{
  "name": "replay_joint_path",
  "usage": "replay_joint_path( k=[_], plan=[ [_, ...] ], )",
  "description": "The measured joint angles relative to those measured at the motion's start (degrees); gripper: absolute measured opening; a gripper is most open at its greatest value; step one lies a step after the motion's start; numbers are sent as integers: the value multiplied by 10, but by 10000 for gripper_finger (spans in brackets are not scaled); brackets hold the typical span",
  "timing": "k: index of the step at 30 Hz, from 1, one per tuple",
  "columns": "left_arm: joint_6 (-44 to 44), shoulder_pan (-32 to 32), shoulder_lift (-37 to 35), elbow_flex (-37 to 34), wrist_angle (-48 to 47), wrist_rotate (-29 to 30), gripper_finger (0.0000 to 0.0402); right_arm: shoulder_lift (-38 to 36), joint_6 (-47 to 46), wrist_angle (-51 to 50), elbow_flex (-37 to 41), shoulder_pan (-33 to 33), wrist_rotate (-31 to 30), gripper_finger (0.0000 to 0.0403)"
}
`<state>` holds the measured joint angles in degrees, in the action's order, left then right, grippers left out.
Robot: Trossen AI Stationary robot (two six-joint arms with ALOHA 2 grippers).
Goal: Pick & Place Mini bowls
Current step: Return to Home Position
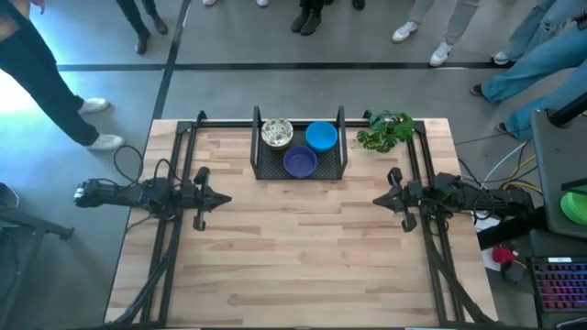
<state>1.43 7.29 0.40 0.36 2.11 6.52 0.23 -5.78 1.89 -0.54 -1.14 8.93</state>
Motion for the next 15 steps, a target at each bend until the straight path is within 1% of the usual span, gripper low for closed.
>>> replay_joint_path(
  k=[15],
  plan=[
    [0, 0, 0, 0, 4, 0, 0, 0, 0, 0, 0, 0, 0, 8]
  ],
)
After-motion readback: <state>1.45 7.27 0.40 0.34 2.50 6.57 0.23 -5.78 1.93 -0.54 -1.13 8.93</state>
